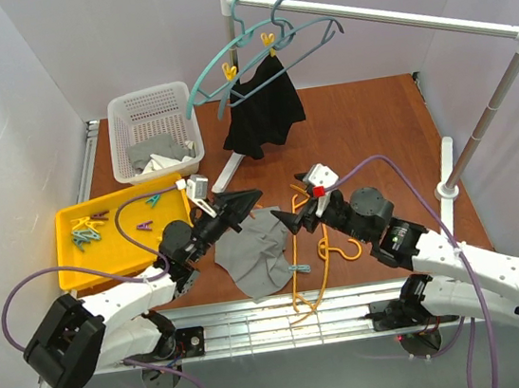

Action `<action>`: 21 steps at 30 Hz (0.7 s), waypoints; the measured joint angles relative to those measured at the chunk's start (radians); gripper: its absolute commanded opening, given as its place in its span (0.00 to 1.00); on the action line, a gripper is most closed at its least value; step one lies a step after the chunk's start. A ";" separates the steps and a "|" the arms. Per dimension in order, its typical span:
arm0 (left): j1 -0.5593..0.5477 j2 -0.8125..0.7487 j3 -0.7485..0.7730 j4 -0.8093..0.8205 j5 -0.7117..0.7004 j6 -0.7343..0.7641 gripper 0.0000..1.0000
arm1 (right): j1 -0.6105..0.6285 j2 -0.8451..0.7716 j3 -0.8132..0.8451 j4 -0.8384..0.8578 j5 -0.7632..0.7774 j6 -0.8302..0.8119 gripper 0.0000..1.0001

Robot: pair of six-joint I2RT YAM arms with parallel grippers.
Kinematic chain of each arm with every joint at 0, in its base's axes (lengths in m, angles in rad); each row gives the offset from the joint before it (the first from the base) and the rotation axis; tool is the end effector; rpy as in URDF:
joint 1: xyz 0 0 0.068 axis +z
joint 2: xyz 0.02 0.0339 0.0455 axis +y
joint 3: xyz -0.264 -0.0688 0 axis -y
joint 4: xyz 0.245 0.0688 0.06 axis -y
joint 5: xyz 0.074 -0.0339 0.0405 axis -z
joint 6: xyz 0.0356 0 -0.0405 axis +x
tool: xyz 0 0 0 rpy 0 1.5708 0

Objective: Clip the underwear to the hanger
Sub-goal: Open the clamp.

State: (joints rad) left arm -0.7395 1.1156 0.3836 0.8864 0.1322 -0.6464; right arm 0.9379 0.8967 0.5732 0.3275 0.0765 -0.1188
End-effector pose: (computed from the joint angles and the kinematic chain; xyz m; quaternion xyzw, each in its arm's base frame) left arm 0.1699 -0.1613 0.2483 0.0803 0.6460 -0.5172 0.5556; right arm 0.1300 0.1726 0.2992 -0.3321 0.6227 0.2572 0.6602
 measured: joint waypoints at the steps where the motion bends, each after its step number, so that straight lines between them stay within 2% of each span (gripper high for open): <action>1: 0.002 0.006 -0.017 0.054 0.020 -0.002 0.00 | 0.000 -0.003 -0.009 0.026 0.008 0.019 0.99; 4: 0.011 0.043 -0.056 0.209 0.103 -0.017 0.00 | -0.002 -0.003 -0.050 0.146 -0.003 0.074 0.99; 8: 0.021 0.108 -0.055 0.343 0.202 -0.082 0.00 | -0.002 -0.035 -0.212 0.381 -0.116 0.068 0.99; 11: 0.024 0.138 -0.026 0.375 0.243 -0.141 0.00 | -0.002 -0.036 -0.286 0.465 -0.195 0.031 0.99; 21: 0.024 0.234 -0.006 0.423 0.295 -0.253 0.00 | -0.002 0.040 -0.288 0.641 -0.289 -0.016 0.95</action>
State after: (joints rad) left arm -0.7158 1.3495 0.3779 1.3094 0.4274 -0.8989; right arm 0.9363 0.9371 0.2855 0.9684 -0.2123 -0.1345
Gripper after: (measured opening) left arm 0.089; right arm 0.970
